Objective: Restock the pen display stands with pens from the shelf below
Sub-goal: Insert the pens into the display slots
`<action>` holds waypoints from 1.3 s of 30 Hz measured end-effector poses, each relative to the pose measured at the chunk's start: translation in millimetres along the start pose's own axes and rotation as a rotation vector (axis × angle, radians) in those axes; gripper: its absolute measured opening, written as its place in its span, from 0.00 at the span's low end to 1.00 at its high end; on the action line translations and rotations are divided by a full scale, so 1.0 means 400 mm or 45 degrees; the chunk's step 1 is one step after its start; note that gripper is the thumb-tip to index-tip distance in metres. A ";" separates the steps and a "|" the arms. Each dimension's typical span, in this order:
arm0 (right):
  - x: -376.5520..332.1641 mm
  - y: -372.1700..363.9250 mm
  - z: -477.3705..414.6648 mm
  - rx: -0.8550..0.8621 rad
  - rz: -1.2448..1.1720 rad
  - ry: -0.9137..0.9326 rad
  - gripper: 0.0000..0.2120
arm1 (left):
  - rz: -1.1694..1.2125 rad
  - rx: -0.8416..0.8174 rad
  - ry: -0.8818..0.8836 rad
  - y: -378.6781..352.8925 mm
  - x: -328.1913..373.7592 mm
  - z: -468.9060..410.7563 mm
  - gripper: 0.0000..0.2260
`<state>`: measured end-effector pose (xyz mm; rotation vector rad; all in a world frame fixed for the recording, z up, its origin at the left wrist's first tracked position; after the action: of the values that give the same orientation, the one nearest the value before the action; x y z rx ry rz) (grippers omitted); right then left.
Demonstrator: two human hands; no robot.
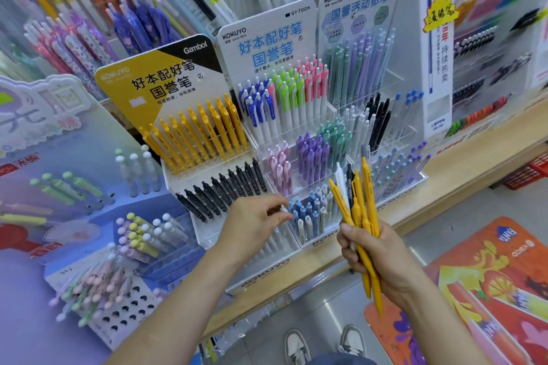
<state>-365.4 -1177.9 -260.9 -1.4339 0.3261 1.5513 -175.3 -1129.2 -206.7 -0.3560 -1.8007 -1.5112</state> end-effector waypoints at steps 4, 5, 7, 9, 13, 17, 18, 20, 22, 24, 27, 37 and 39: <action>0.003 -0.003 0.006 -0.004 -0.008 -0.002 0.09 | -0.049 -0.049 0.019 -0.045 -0.027 -0.002 0.08; 0.002 -0.005 0.007 -0.009 -0.001 -0.001 0.09 | -0.036 -0.037 0.029 -0.046 -0.033 -0.003 0.08; 0.000 -0.004 0.010 -0.009 0.006 -0.004 0.08 | -0.005 -0.037 0.058 -0.051 -0.041 -0.010 0.08; 0.000 -0.005 0.011 -0.011 0.007 -0.007 0.07 | 0.027 -0.047 0.093 -0.056 -0.049 -0.019 0.08; 0.003 -0.012 0.010 -0.028 0.008 -0.018 0.07 | 0.110 -0.059 0.179 -0.061 -0.071 -0.030 0.07; 0.009 -0.019 0.011 -0.056 0.008 -0.042 0.08 | -0.063 -0.107 0.071 -0.076 -0.072 -0.027 0.09; 0.010 -0.021 0.010 -0.063 0.000 -0.052 0.08 | -0.148 -0.101 -0.014 -0.078 -0.064 -0.030 0.09; 0.012 -0.025 0.010 -0.083 -0.007 -0.067 0.07 | -0.300 -0.105 -0.143 -0.085 -0.052 -0.033 0.10; 0.014 -0.030 0.009 -0.102 -0.008 -0.079 0.07 | -0.358 -0.111 -0.153 -0.087 -0.054 -0.034 0.10; 0.018 -0.033 0.008 -0.114 -0.021 -0.091 0.07 | -0.360 -0.103 -0.135 -0.087 -0.055 -0.034 0.10; 0.023 -0.037 0.008 -0.132 -0.037 -0.105 0.08 | -0.337 -0.076 -0.110 -0.087 -0.055 -0.039 0.09; 0.042 -0.108 0.027 -0.313 -0.145 -0.186 0.32 | -0.509 -0.092 -0.259 -0.101 -0.055 -0.008 0.09; 0.045 -0.125 0.032 -0.351 -0.136 -0.197 0.33 | -0.549 -0.101 -0.178 -0.103 -0.059 -0.011 0.10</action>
<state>-332.1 -1135.1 -253.3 -1.5014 -0.0592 1.6542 -183.6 -1138.5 -252.7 -0.1145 -2.0221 -1.8962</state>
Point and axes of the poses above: each hand's wrist, its own z-axis away from the middle knuckle, its own y-axis out of the back of the hand, x = y × z, the point moved 9 cm from there along -z, towards the middle knuckle, and after that the axes turned 3 degrees about y, right-handed, at the moved point
